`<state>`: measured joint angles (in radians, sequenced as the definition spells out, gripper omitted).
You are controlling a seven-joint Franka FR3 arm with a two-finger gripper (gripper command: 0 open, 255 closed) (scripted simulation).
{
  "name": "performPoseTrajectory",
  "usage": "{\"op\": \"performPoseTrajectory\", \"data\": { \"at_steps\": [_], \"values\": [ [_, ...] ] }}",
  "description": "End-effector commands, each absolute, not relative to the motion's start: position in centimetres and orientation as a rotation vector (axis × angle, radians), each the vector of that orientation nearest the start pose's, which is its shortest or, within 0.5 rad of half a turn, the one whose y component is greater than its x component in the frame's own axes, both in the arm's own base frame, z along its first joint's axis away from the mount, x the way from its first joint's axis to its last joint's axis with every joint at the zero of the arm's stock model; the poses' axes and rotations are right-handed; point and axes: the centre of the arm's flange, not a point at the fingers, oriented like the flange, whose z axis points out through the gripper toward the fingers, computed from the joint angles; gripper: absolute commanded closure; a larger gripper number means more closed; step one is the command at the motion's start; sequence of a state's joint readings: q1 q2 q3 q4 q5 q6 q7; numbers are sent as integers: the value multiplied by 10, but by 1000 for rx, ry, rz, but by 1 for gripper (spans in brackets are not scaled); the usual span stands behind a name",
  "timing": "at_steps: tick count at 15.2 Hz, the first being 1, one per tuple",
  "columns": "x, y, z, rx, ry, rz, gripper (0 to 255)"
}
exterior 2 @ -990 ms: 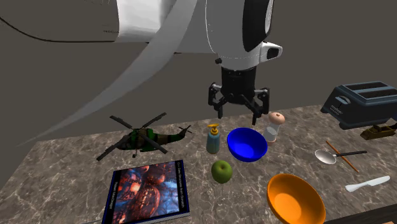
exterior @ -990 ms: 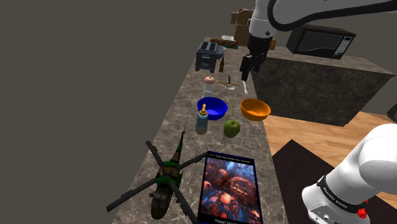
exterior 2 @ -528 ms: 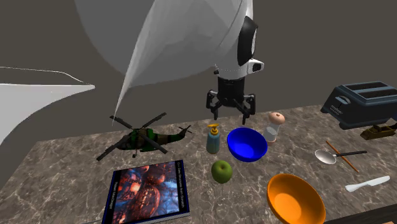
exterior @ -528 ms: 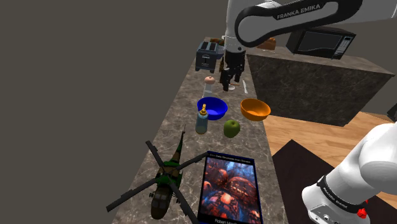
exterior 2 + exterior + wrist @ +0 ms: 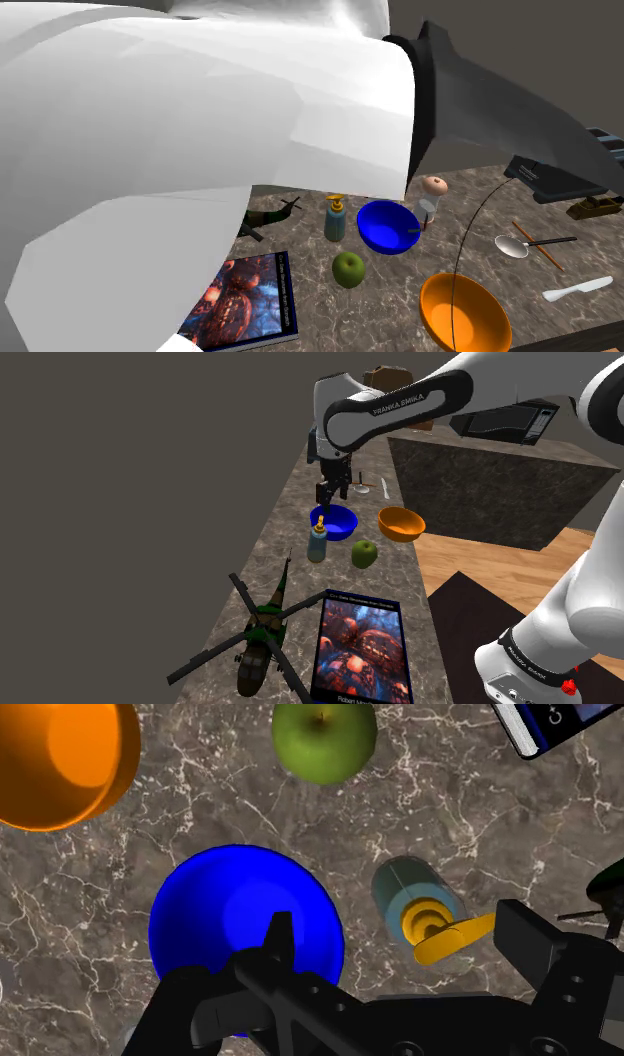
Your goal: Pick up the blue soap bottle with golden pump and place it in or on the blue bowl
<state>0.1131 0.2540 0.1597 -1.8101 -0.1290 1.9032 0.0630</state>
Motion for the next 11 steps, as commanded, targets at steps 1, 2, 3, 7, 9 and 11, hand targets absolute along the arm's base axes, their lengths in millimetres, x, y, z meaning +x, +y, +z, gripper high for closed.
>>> {"op": "performPoseTrajectory", "data": {
  "at_steps": [1, 2, 3, 7, 9, 11],
  "values": [
    [603, 162, 369, -3201, -442, 264, 0],
    [611, 169, 358, -3196, -454, 281, 0],
    [618, 175, 348, -3192, -465, 299, 0],
    [639, 196, 312, -3176, -503, 356, 0],
    [637, 195, 302, -3176, -503, 356, 0],
    [635, 194, 292, -3176, -503, 356, 0]
  ]
}}
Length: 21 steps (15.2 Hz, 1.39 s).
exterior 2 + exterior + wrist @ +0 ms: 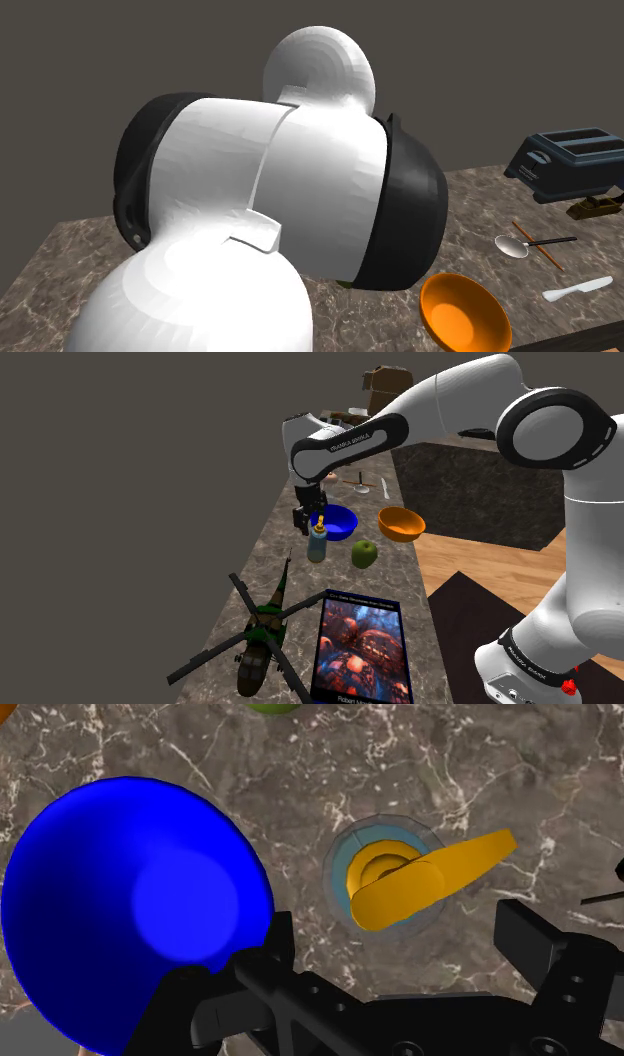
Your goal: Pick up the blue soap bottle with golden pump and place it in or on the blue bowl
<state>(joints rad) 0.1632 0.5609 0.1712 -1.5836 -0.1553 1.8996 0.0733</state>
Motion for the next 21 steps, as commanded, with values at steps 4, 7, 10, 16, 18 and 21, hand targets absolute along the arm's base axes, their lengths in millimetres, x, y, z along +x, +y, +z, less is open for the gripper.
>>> {"op": "performPoseTrajectory", "data": {
  "at_steps": [4, 7, 10, 16, 18, 21],
  "values": [
    [631, 191, 274, -3176, -503, 356, 0],
    [631, 191, 274, -3176, -503, 356, 0],
    [631, 191, 274, -3176, -503, 356, 0],
    [631, 191, 274, -3176, -503, 356, 255],
    [631, 191, 274, -3176, -503, 356, 255],
    [631, 191, 274, -3176, -503, 356, 255]
  ]
}}
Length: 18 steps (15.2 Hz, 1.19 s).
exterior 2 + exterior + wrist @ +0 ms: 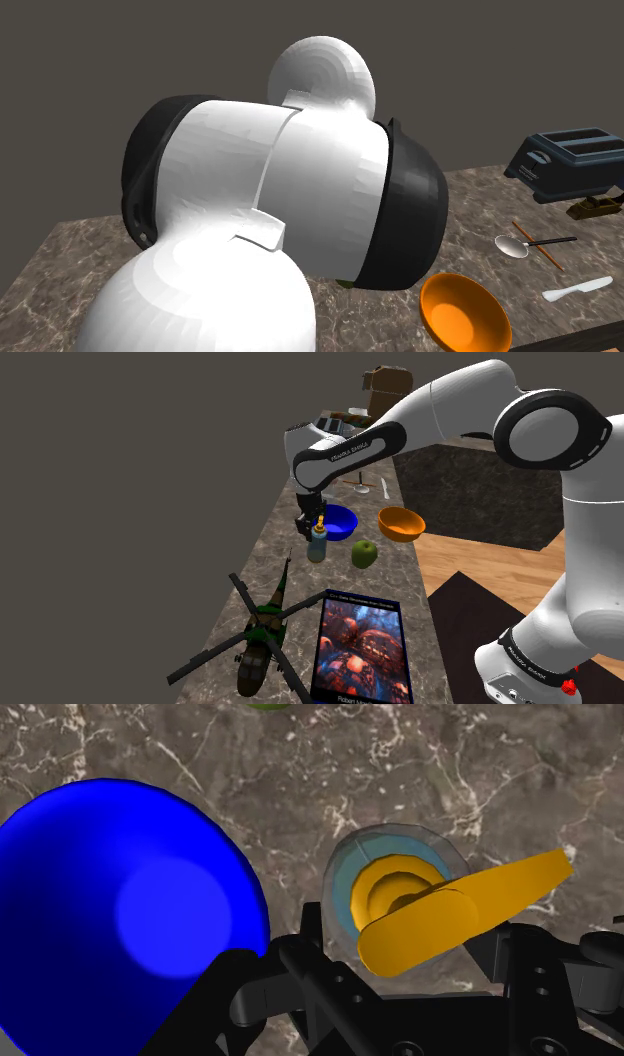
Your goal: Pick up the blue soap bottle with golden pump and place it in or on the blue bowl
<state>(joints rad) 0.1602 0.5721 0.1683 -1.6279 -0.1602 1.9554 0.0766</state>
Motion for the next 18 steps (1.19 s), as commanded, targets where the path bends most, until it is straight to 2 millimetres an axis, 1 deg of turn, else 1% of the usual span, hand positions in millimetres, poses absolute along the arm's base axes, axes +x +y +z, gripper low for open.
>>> {"op": "performPoseTrajectory", "data": {
  "at_steps": [1, 18],
  "values": [
    [631, 191, 279, -3176, -503, 356, 255],
    [631, 191, 369, -3176, -503, 356, 255]
  ]
}}
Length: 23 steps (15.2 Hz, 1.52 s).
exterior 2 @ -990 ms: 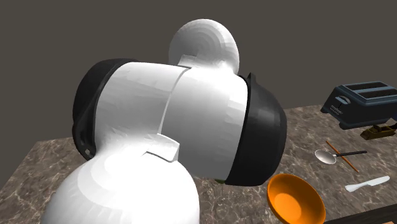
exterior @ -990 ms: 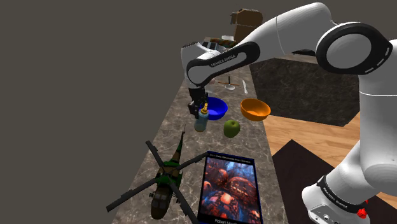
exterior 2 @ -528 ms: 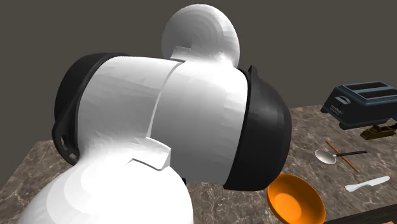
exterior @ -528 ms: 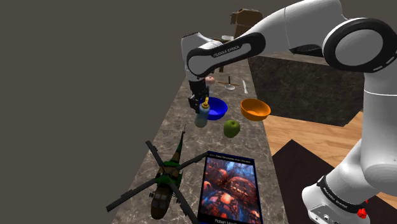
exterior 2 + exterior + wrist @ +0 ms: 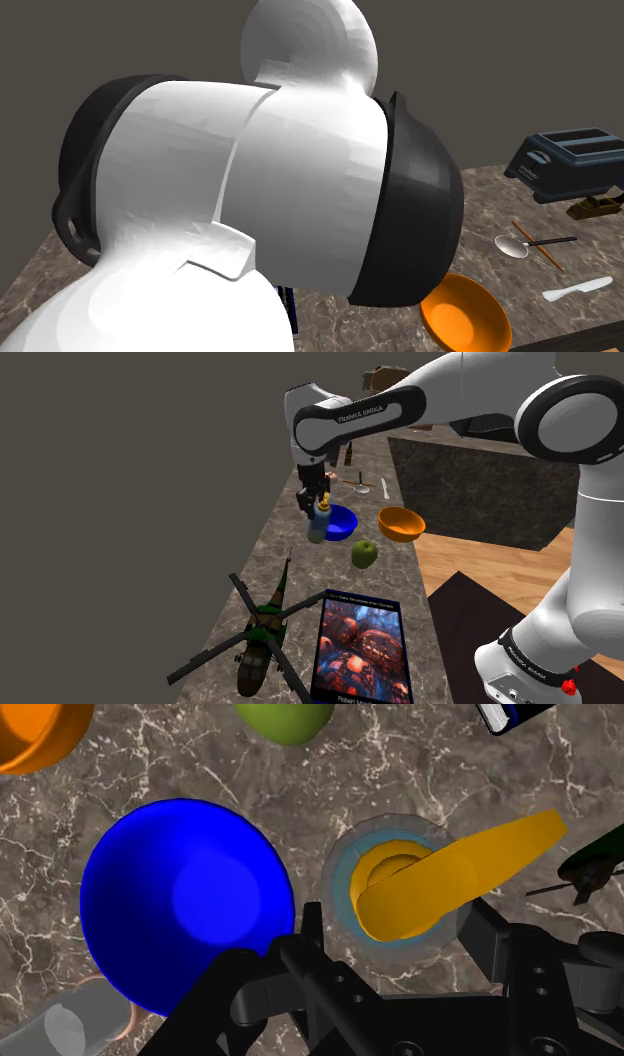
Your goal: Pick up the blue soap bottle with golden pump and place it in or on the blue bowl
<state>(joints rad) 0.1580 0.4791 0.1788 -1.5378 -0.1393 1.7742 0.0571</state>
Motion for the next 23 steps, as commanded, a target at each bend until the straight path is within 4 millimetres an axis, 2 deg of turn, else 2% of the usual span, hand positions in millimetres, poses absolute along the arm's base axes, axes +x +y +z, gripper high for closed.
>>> {"op": "performPoseTrajectory", "data": {
  "at_steps": [1, 11, 12, 23],
  "values": [
    [631, 191, 374, -3176, -503, 356, 255],
    [631, 191, 427, -3176, -503, 356, 255],
    [631, 191, 427, -3176, -503, 356, 255],
    [699, 64, 447, -3176, -503, 356, 255]
  ]
}}
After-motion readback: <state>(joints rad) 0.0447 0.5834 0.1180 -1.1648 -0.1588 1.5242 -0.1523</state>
